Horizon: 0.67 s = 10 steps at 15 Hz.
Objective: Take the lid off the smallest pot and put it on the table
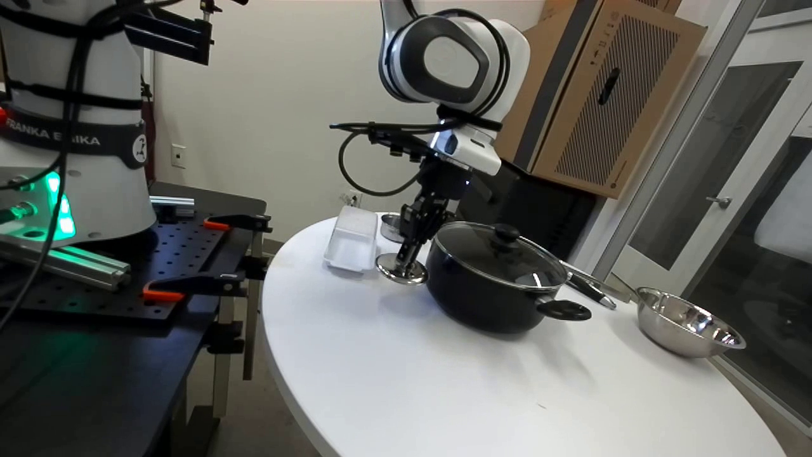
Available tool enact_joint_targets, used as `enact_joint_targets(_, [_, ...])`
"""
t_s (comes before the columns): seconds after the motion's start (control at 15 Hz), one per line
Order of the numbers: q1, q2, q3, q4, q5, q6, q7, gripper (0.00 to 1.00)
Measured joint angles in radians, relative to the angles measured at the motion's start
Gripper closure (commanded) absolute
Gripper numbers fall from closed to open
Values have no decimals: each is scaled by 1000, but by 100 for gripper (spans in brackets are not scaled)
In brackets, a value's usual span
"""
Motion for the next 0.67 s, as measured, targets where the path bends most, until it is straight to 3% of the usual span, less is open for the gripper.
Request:
enact_joint_targets(0.33, [84, 128, -40, 89, -5, -4, 29, 95])
enact_joint_targets(0.67, [118, 188, -70, 106, -5, -4, 29, 95])
